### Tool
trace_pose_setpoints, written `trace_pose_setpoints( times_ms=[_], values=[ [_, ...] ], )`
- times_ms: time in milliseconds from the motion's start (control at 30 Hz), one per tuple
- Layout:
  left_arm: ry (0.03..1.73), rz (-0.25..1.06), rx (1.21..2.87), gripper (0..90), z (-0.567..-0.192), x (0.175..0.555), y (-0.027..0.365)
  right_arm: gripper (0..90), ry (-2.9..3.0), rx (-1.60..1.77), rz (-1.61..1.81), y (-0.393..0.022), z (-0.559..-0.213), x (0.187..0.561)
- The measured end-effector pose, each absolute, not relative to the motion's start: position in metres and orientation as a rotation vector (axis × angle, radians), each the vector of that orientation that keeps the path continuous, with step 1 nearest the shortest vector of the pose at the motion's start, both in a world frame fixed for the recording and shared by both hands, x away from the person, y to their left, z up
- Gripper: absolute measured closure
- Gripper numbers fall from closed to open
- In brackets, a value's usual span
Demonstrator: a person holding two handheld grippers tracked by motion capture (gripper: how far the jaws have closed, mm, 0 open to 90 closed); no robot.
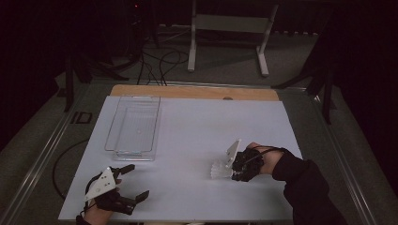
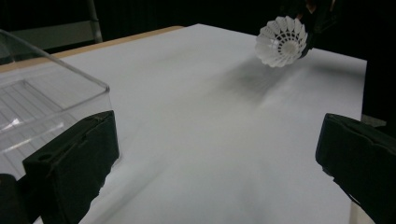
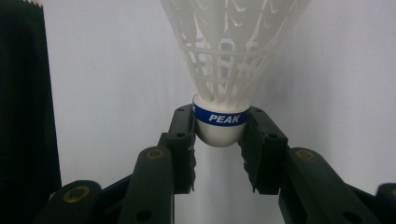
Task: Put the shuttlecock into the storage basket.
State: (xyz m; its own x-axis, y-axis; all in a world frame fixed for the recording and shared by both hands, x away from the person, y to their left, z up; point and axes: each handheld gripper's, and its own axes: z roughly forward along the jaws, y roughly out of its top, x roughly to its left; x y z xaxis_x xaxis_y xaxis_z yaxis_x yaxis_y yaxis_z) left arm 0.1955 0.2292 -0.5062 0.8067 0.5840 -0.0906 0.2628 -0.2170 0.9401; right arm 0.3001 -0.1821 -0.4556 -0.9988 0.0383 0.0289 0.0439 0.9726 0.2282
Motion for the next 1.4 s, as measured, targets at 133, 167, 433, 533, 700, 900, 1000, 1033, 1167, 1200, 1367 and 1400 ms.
trace_pose_setpoints(
  times_ms=[133,167,433,533,700,900,1000,1033,1167,1200,1367,1400],
  values=[
    [0.641,0.339,1.808,0.0,-0.494,0.198,0.230,66.4,-3.091,-0.079,-0.364,-0.182,-0.454,0.300],
    [0.641,0.340,1.811,0.0,-0.492,0.198,0.230,66.4,-3.090,-0.075,-0.361,-0.182,-0.454,0.301],
    [0.615,0.314,1.818,0.0,-0.472,0.207,0.231,66.4,-3.087,-0.077,-0.357,-0.180,-0.452,0.301],
    [0.600,0.313,1.841,0.0,-0.464,0.211,0.228,66.4,-3.082,-0.072,-0.351,-0.180,-0.454,0.299],
    [0.558,0.309,1.892,0.0,-0.449,0.219,0.216,66.4,-3.085,-0.066,-0.351,-0.179,-0.454,0.298],
    [0.540,0.308,1.921,0.0,-0.438,0.227,0.202,66.4,-3.079,-0.089,-0.357,-0.180,-0.452,0.297],
    [0.544,0.301,1.926,0.0,-0.433,0.231,0.198,66.4,-3.081,-0.075,-0.357,-0.181,-0.453,0.297],
    [0.542,0.298,1.929,0.0,-0.432,0.232,0.196,66.4,-3.082,-0.077,-0.360,-0.181,-0.453,0.297],
    [0.556,0.289,1.968,0.0,-0.429,0.236,0.187,66.4,-3.084,-0.083,-0.369,-0.182,-0.452,0.297],
    [0.559,0.280,1.969,0.0,-0.428,0.237,0.185,66.4,-3.084,-0.082,-0.372,-0.182,-0.452,0.297],
    [0.577,0.244,1.975,0.0,-0.424,0.242,0.179,66.4,-3.084,-0.081,-0.364,-0.182,-0.452,0.296],
    [0.576,0.222,1.994,0.0,-0.422,0.245,0.176,66.4,-3.084,-0.076,-0.364,-0.181,-0.452,0.296]
  ],
)
